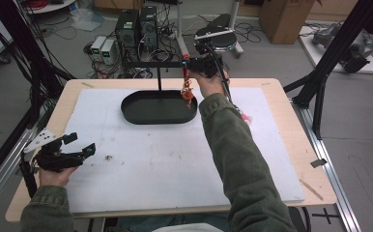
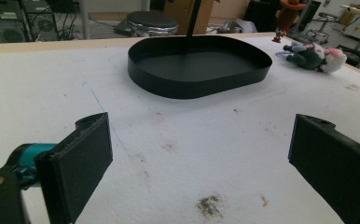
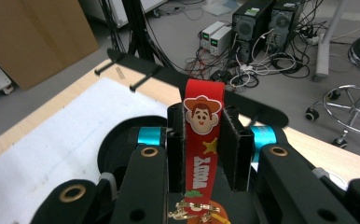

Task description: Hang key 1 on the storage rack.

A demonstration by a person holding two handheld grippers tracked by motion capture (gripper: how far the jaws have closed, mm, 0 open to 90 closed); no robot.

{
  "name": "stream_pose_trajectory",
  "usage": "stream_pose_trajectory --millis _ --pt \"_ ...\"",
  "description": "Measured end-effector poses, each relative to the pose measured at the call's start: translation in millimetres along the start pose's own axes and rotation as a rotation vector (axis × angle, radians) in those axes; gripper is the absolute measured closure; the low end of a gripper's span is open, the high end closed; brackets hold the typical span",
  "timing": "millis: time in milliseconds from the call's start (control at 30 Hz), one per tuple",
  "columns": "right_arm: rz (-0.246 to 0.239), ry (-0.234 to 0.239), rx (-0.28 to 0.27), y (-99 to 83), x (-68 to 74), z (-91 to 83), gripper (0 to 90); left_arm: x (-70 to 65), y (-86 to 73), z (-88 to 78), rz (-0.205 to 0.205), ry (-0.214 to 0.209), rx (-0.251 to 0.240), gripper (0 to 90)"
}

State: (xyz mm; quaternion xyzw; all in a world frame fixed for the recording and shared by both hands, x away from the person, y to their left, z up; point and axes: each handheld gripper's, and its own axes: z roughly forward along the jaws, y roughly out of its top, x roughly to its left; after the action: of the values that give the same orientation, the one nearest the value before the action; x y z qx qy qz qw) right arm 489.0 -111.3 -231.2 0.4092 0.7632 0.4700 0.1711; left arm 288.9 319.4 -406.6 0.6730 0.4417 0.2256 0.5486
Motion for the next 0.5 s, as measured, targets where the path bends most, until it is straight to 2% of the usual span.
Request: stream_pose_trajectory --millis 300,500 --pt "0.032 -0.004 -0.001 15.7 3.4 16.3 74.0 -2.9 2.1 1.5 -0.009 -0.019 -0.021 6.6" --pt "0.011 0.019 -0.014 31.0 7.3 29.2 74.1 -2.5 2.4 2.1 -0.009 -0.021 -0.021 6.6"
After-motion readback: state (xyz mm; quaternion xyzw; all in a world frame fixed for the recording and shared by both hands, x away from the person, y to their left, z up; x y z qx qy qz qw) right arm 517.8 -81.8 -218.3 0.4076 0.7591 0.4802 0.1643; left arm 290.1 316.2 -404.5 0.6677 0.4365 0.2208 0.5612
